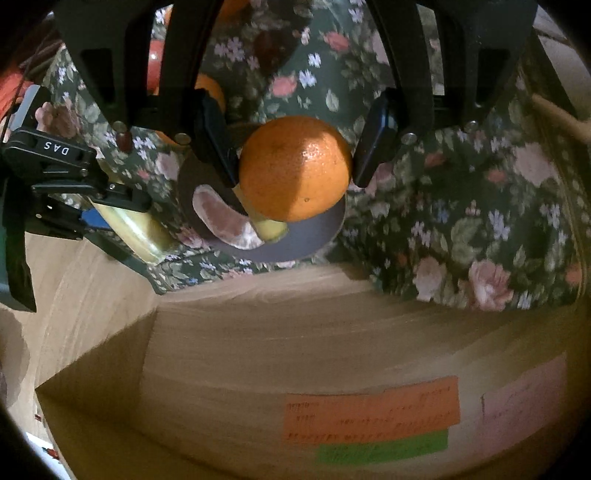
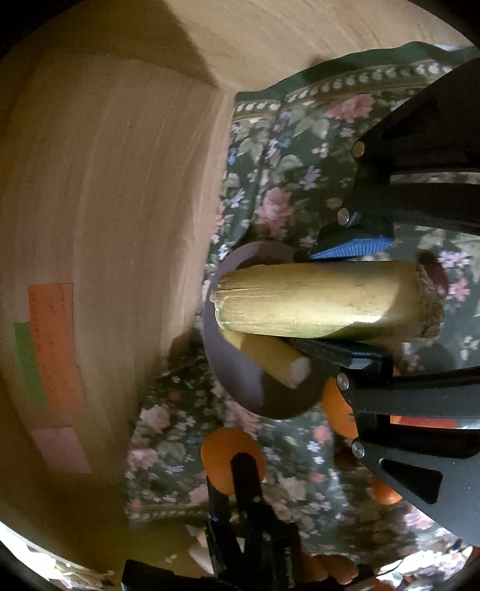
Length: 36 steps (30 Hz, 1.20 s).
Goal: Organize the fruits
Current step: 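Grasp a large orange with the left tool while the right tool lifts the corn cob toward the plate, then lower the orange with the left tool while the right tool lowers the corn cob onto the plate, then release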
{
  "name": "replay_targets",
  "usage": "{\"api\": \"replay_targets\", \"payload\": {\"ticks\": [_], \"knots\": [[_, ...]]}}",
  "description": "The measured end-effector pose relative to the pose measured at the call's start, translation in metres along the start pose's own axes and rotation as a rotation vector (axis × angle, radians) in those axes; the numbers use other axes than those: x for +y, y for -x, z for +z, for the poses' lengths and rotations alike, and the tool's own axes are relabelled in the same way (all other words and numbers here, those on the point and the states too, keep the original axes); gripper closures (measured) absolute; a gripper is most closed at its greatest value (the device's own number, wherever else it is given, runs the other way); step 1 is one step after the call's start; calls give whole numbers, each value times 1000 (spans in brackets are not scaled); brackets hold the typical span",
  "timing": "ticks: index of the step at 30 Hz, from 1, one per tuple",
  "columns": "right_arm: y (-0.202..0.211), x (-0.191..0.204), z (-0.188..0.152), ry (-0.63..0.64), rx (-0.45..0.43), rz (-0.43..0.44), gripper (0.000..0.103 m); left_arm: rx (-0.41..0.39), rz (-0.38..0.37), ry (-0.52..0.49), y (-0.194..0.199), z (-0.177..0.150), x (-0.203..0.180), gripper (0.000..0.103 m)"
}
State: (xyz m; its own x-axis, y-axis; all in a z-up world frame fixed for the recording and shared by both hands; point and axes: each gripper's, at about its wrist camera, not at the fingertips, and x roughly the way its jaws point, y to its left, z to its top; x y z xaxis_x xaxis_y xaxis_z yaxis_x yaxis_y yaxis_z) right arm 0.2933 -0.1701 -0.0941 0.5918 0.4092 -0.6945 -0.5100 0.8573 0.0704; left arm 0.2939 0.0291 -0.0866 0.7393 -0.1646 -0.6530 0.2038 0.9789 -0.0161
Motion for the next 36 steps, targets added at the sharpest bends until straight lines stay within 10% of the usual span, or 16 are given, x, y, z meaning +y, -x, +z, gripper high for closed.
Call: {"api": "replay_targets", "payload": {"ticks": [36], "knots": [[-92, 5, 35, -22, 153, 36, 67, 157, -27, 45, -101, 24, 12, 40]]}}
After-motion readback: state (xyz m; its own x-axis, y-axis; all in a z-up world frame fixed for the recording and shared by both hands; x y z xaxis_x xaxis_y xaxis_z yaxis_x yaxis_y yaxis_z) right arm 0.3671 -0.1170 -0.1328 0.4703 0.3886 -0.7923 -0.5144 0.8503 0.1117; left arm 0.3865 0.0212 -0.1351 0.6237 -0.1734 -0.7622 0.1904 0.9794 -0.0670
